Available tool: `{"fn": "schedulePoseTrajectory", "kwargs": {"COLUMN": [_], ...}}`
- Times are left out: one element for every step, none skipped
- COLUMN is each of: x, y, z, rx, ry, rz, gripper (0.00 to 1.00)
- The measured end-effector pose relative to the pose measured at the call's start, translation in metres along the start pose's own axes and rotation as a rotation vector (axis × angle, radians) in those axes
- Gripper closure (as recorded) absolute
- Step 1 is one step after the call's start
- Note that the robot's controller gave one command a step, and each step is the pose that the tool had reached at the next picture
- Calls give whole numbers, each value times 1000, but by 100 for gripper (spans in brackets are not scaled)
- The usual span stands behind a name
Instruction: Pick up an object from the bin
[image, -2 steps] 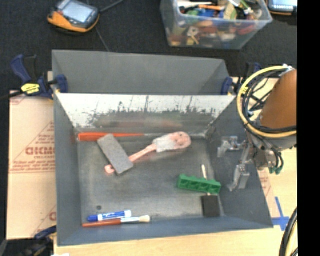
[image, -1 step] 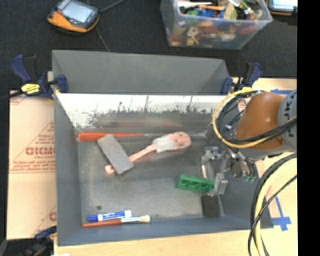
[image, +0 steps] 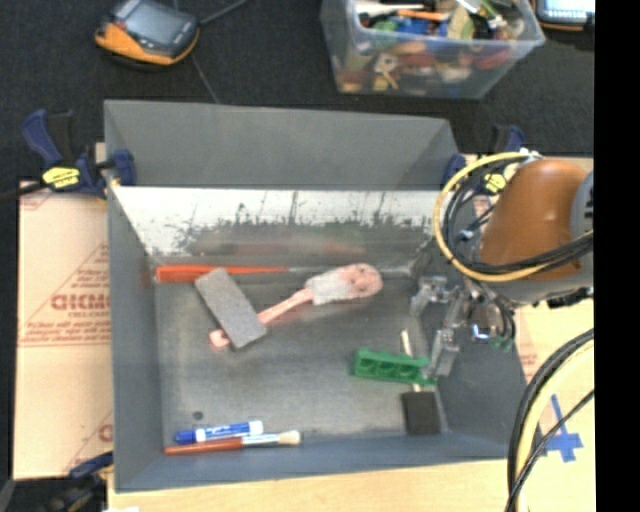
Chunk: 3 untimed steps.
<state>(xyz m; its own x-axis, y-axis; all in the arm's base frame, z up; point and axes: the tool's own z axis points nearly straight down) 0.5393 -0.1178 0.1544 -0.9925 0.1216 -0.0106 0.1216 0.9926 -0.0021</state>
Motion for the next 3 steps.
{"fn": "schedulePoseTrajectory", "kwargs": {"x": [12,3,3], "y": [9,-7,5], "z": [57,83,84], "rx": [2,3,1], "ry": [4,-10,-8], "rz": [-55,-54,35], "gripper": [0,0,100]}}
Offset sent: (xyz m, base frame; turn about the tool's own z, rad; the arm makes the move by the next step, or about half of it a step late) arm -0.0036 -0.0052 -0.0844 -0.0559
